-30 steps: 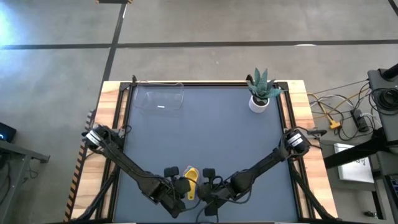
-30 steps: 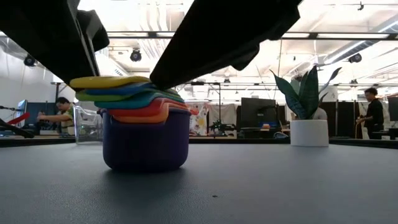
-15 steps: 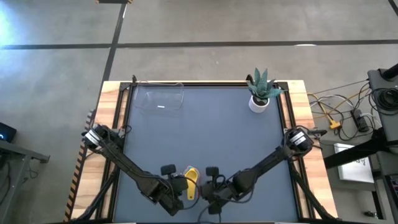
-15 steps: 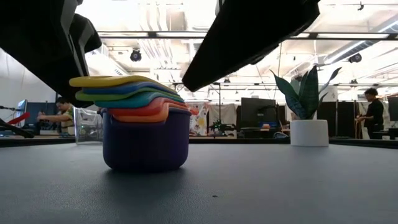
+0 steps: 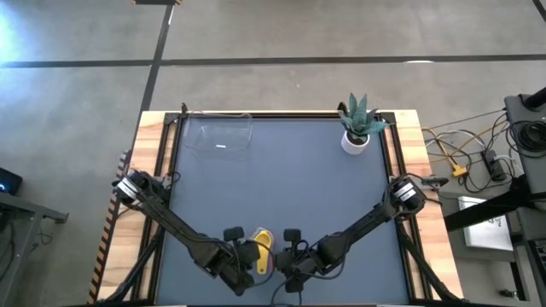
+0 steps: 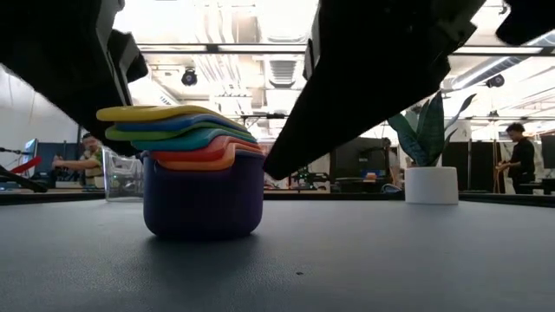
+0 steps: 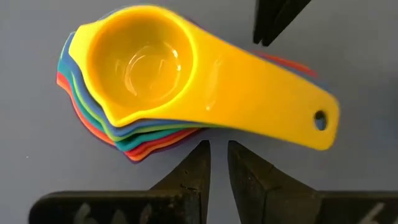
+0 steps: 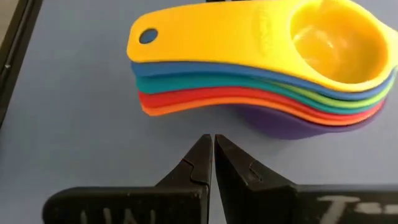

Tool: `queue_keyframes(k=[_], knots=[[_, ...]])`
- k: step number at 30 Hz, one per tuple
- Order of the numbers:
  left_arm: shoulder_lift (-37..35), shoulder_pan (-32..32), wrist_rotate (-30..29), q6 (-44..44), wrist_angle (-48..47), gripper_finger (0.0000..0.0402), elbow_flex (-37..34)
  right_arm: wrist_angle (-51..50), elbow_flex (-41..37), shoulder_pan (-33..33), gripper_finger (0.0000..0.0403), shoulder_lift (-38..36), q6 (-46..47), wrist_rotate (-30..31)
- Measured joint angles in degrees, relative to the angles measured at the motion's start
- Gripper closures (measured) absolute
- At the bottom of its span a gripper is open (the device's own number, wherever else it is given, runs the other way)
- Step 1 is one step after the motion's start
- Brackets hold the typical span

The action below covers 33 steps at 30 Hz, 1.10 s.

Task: Nest measuring cups in basket
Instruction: Put the nest measuring cups into the transparent bin

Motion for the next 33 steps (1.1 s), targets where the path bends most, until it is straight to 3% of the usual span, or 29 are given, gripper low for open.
queue_keyframes(k=[11,33], knots=[[0.0,0.5,0.1,2.4,3.7,0.0363,-0.9,5.6,-0.1,-0.7,0.0394,0.0,-1.1,0.0],[0.0,1.2,0.2,6.0,4.1,0.0363,-0.9,6.0,0.0,-1.9,0.0394,-0.1,-3.0,-0.1]])
